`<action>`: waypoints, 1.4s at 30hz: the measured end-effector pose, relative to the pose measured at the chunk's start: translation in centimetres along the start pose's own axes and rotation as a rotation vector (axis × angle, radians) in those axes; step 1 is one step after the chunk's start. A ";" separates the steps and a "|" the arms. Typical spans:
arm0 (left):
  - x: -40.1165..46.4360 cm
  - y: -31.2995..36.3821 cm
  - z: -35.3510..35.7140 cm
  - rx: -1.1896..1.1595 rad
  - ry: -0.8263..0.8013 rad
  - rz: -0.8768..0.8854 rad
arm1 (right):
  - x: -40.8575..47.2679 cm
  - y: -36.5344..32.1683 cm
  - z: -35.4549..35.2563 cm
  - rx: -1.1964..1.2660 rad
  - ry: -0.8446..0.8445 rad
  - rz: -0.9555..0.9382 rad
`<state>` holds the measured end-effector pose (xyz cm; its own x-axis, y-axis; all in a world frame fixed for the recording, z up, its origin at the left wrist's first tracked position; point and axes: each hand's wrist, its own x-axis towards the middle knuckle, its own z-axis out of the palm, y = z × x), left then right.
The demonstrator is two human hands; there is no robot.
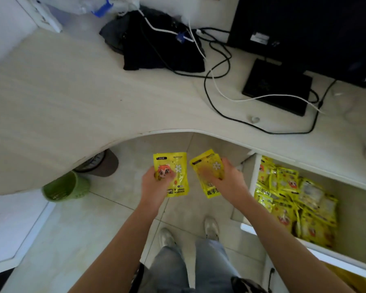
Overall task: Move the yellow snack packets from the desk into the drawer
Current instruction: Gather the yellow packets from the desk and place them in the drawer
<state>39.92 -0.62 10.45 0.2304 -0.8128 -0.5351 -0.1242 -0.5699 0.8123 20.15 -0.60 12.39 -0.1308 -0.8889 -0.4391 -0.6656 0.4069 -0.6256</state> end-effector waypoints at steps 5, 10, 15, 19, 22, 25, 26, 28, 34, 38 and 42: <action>-3.3 -0.1 7.6 -0.043 -0.067 -0.040 | -1.8 7.0 -5.0 0.085 0.029 0.042; -6.7 -1.1 16.2 -0.041 -0.129 -0.142 | -3.0 14.5 -10.9 0.112 0.028 0.101; -9.7 -2.1 24.0 0.016 -0.202 -0.157 | -3.8 21.1 -15.2 0.102 0.013 0.164; -11.1 -2.8 28.9 0.142 -0.250 -0.161 | -4.3 25.8 -17.2 0.131 0.031 0.248; -10.7 -4.2 31.9 0.258 -0.302 -0.201 | -4.2 29.3 -17.5 0.192 0.016 0.337; -9.8 -5.3 34.2 0.394 -0.340 -0.247 | -3.5 32.1 -17.5 0.262 -0.017 0.444; -9.5 -5.4 34.9 0.419 -0.345 -0.261 | -3.0 33.0 -17.5 0.292 -0.020 0.479; -8.5 -5.5 36.5 0.443 -0.355 -0.288 | -1.7 34.7 -17.5 0.364 -0.013 0.553; -5.4 -5.2 39.7 0.598 -0.350 -0.218 | 2.1 37.6 -17.3 0.465 0.020 0.774; -2.8 -4.8 41.6 0.549 -0.340 -0.183 | 5.0 37.4 -17.1 0.481 0.052 0.787; -1.0 -5.1 43.3 0.557 -0.383 -0.204 | 6.5 37.6 -17.1 0.471 0.061 0.774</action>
<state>-1.48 -2.08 -3.21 -0.0414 -0.6103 -0.7911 -0.6136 -0.6093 0.5022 -18.33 5.33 -2.96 -0.4640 -0.3355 -0.8198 -0.0081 0.9271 -0.3748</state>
